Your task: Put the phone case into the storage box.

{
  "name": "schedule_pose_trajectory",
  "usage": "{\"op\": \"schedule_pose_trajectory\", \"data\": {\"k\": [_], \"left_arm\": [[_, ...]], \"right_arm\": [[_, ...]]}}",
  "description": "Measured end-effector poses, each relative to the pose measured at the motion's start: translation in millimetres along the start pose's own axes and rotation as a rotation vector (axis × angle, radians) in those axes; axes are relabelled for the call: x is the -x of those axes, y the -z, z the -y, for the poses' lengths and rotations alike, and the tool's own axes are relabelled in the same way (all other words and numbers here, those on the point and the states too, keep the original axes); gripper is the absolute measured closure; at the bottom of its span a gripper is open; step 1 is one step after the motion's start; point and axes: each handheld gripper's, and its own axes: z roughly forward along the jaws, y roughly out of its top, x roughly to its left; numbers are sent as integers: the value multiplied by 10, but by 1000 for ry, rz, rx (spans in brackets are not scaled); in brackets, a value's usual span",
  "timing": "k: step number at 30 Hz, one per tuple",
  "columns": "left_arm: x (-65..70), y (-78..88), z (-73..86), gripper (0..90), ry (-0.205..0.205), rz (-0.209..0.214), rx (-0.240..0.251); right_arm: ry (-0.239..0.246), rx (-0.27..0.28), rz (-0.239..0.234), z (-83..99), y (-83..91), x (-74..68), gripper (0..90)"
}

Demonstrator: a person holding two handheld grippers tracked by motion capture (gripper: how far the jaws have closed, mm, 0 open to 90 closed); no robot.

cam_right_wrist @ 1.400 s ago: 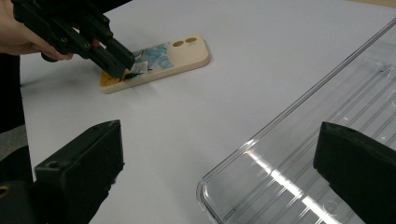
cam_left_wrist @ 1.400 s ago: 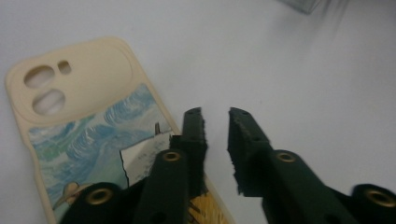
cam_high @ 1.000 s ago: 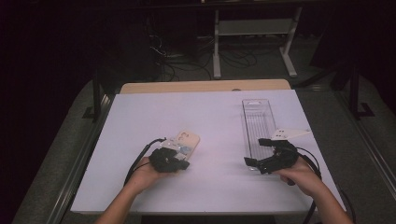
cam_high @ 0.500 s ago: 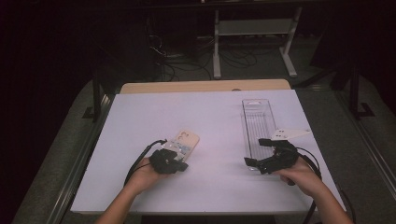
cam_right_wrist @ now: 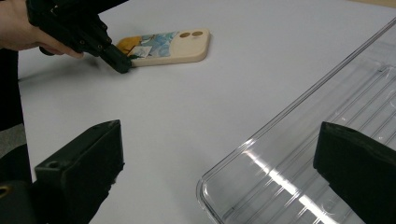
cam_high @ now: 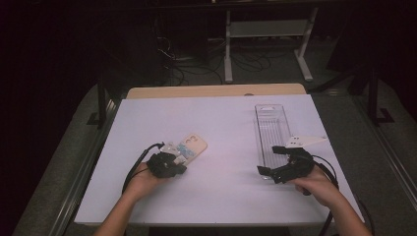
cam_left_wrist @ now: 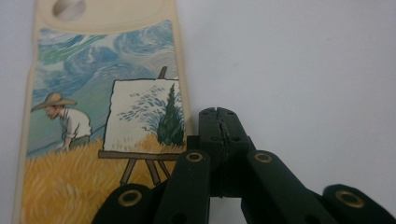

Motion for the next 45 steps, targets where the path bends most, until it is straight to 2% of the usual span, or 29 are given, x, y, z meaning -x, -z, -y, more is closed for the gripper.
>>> {"op": "schedule_pose_trajectory", "data": {"k": [1,4,7,11,12,13,14,15,16,17,19,21,22,23,28,33,38,39,45], "left_arm": [[-27,15,5,895,-4,0,-9],[-53,21,23,895,19,-6,7],[-57,29,20,895,5,-11,-3],[-39,44,11,872,3,-8,21],[-43,73,-2,834,-13,-1,16],[-42,99,-10,834,-30,2,19],[-24,154,-21,774,-25,12,51],[-24,154,-21,735,-25,12,51],[-11,177,-22,697,-13,15,78],[-13,206,-22,697,-22,14,96],[12,262,-13,626,-15,14,131],[21,328,-3,550,-29,13,157],[31,356,8,550,-26,16,174],[48,415,30,478,-45,7,199],[59,528,128,346,-64,2,240],[71,576,269,156,-67,4,264],[78,608,334,37,-71,9,290],[98,607,361,14,-59,19,313],[95,598,383,0,-73,30,323]], "right_arm": [[0,0,0,0,0,0,12],[0,0,0,0,0,0,12],[1,0,0,0,0,1,12],[2,-1,1,0,0,0,12],[2,0,1,0,0,1,12],[2,0,1,0,0,1,12],[-7,-4,-2,1,1,-4,12],[-7,-5,-2,1,2,-4,12],[-7,-5,-2,1,2,-4,12],[-7,-5,-2,1,2,-4,12],[-7,-5,-1,0,1,-4,13],[-1,-2,1,-1,-1,0,13],[-1,-2,1,-1,-1,0,13],[-3,-1,1,0,0,0,13],[0,-1,1,1,-1,0,13],[-3,-2,0,0,-1,-2,13],[-2,-2,1,0,-5,-3,13],[-2,-2,2,0,-5,-3,13],[-5,-2,2,0,-3,-2,13]]}}
